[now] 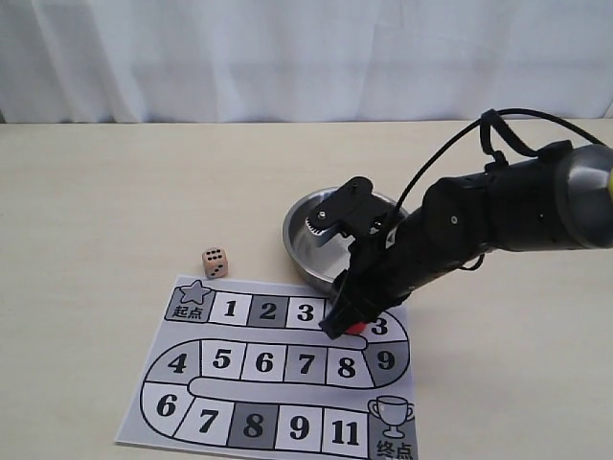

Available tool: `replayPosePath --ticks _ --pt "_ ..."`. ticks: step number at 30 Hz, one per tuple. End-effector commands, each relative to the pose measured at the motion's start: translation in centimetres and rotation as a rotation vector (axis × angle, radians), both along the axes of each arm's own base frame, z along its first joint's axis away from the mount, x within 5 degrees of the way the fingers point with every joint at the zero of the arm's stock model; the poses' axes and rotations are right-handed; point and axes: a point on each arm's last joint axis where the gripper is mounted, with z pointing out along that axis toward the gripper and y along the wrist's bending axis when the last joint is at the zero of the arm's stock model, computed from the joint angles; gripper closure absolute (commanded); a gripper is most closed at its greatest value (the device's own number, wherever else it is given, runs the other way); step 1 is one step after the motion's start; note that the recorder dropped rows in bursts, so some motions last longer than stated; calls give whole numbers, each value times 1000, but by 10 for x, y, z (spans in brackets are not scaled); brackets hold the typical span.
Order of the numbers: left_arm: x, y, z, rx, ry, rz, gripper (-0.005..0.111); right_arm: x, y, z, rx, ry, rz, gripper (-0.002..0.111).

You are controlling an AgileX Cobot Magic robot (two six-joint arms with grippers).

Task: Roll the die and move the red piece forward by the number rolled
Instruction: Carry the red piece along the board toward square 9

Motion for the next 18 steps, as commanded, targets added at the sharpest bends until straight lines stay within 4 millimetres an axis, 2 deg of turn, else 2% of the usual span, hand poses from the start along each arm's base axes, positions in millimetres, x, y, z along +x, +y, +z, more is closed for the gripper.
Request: replayPosePath --ticks 1,8,18 --pt "0 0 1 -6 -12 0 107 -1 -3 14 14 -31 3 104" --pt "0 0 1 -6 -12 0 107 -7 -8 30 -11 -41 29 104" --pt "0 0 1 -6 -12 0 107 1 -30 21 12 -27 -97 104"
